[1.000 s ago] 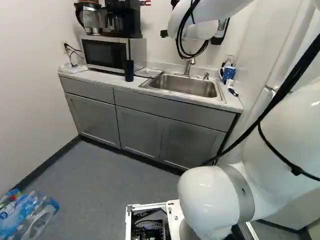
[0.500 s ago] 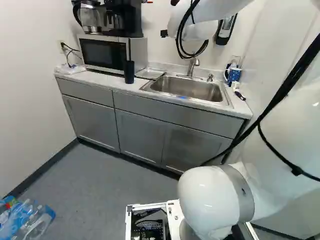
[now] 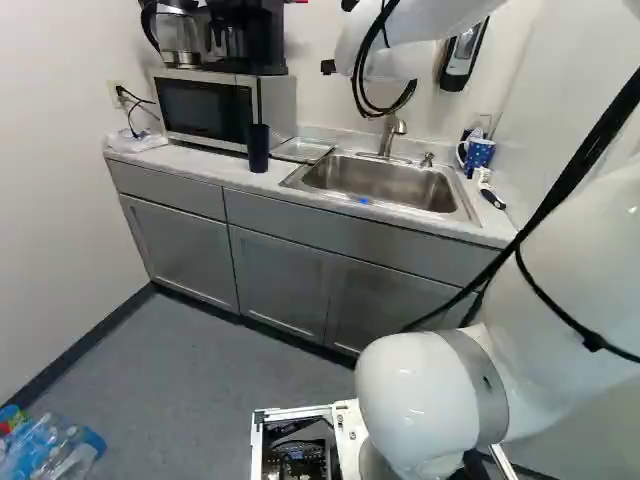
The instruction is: Rinse the cup and place it in the tray
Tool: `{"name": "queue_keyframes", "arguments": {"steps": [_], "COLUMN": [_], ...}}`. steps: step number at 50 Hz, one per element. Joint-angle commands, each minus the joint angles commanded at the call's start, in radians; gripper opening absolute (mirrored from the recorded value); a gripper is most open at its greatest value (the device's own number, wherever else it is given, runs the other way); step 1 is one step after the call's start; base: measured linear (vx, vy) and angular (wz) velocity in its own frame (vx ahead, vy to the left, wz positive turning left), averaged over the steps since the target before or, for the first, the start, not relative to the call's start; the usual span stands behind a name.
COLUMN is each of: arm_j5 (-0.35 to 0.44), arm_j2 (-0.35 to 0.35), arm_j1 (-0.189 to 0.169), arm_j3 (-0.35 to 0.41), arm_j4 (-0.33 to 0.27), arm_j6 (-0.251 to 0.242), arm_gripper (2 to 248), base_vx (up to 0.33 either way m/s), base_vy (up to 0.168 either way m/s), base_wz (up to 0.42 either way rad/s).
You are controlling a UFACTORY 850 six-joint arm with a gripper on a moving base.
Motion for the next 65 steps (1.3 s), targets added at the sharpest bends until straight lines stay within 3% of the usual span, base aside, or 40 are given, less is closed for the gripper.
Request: {"name": "queue_keyframes", "arguments": {"steps": [65], "arm_j5": [0.0], "arm_j2": [0.0], "arm_j1": [0.0], "arm_j3": [0.0], "arm_j4": [0.0], "arm_j6": [0.0], "arm_gripper": [247], "base_vx": [0.041], "base_vy": [0.001], "base_wz": [0.002]}}
